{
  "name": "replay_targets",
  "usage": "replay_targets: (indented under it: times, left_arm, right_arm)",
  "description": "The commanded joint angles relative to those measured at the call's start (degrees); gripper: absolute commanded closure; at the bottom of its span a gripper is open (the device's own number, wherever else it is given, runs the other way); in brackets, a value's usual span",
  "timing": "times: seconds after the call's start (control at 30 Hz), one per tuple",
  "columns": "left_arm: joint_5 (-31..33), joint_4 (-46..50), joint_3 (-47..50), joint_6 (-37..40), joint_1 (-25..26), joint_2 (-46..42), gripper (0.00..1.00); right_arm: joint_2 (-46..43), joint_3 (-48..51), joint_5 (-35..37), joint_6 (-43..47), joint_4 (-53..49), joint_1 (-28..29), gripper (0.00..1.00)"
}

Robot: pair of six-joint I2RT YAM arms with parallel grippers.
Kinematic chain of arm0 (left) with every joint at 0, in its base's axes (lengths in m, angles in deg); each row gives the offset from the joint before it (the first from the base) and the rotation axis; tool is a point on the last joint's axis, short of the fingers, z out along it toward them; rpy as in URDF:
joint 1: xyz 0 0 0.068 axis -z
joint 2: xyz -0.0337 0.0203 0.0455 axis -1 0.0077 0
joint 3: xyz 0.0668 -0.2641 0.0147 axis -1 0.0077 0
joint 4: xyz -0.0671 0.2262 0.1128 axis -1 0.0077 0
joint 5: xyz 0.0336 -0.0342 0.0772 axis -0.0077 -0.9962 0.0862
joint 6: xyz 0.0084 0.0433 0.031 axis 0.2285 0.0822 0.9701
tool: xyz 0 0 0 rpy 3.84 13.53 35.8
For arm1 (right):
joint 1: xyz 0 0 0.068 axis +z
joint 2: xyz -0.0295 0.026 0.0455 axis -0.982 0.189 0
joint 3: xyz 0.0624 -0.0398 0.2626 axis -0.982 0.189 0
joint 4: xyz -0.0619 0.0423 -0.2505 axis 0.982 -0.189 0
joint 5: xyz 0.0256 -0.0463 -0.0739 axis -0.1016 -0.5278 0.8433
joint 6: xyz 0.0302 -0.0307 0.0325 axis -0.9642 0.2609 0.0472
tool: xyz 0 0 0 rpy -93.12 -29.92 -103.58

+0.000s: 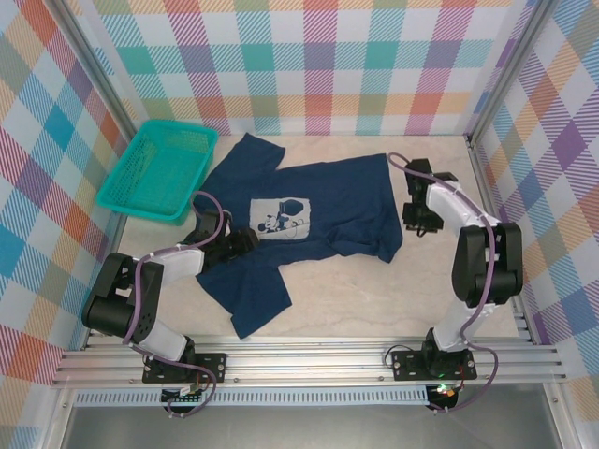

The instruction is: Fold the inside-out t-shirt

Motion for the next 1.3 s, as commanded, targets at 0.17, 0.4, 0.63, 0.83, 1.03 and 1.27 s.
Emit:
replay_targets:
  times: [0.17,0.4,0.63,0.83,1.03,1.27]
  left_arm:
    - [0.3,7.5,2.7,0.4,-1.2,3.9,0.3]
    - [0.1,7.0,3.2,0.5,-1.2,3.3,0.3]
    - [0.2,6.8,3.5,0.6,-1.2,2.9,0.3]
    - [1.7,7.8,4.1,0.1,-1.2,2.3,0.3]
    - [2.4,8.3,4.1,-0.2,-1.0,2.4,0.3]
    - [3.4,8.5,3.7,-0.1,-0.4,2.4,0.3]
  right_arm:
    - [-5.5,8.2,-11.1,-5.7,0.1,11.2,0.52]
    - [0.7,8.0,-6.0,-6.5,-0.4,16.8,0.48]
    - [7.9,4.9,3.0,-4.8,-0.4,16.1,0.5]
    - [7.5,4.9,8.3,-3.7,-1.5,12.0,0.66]
    - [7.1,4.1,8.8,-2.0,-0.4,7.5,0.73]
    - [5.6,2.8,6.1,1.0,1.4,4.3,0.82]
